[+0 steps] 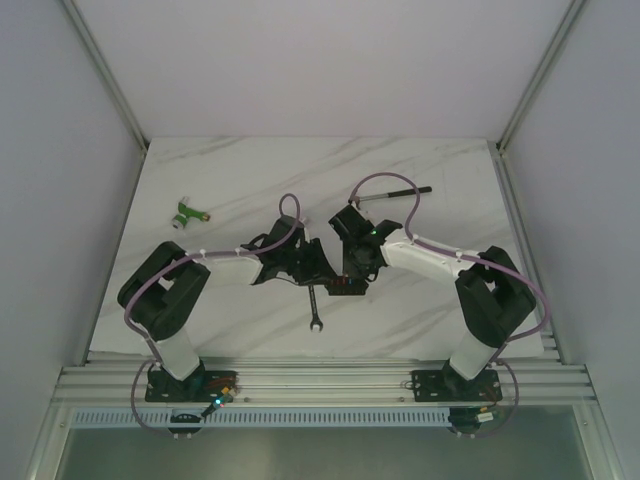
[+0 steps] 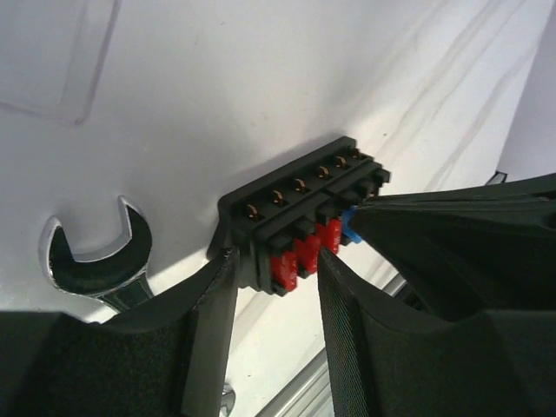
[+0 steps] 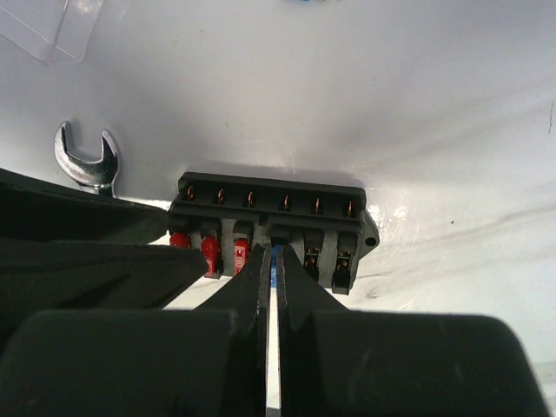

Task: Snap on the fuse box
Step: Adjust the fuse in the fuse box base.

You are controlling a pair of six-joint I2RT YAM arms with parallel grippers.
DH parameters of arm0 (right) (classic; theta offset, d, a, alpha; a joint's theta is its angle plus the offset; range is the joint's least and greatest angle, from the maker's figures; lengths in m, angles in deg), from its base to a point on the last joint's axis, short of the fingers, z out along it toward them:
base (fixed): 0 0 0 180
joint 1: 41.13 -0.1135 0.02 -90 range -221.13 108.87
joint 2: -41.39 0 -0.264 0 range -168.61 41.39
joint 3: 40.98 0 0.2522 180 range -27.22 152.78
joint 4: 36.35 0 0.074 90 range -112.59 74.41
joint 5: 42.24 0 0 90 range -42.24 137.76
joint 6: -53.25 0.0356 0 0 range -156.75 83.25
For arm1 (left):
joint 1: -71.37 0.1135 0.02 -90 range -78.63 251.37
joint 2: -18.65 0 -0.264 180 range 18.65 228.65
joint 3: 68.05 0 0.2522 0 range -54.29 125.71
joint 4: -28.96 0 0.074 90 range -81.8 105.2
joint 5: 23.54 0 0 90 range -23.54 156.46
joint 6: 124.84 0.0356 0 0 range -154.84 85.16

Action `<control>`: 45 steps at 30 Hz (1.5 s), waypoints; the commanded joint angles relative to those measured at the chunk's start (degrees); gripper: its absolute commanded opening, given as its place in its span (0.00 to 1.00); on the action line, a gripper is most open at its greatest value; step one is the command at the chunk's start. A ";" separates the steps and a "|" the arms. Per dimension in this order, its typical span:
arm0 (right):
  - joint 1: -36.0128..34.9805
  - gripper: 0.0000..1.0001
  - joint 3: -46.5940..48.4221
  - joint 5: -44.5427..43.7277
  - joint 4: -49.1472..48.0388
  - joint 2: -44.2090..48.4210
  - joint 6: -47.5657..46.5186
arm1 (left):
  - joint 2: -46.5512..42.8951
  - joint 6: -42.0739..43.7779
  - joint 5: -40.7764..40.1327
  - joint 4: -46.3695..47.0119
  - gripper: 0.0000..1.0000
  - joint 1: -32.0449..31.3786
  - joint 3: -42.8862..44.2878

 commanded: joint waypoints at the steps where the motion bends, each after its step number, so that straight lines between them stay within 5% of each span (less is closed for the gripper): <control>1: 0.32 0.00 -2.96 1.06 1.52 -1.85 -0.86 | 2.11 1.69 -1.45 -3.03 0.50 -1.05 1.03; 16: 3.09 0.00 -5.08 2.17 1.12 -4.18 -2.46 | 2.17 3.02 -4.74 -7.01 0.40 -1.97 -2.48; 45: 6.55 0.00 -7.51 1.95 -0.89 -7.47 -4.92 | 2.72 2.98 -5.46 -6.97 0.39 -1.98 -3.32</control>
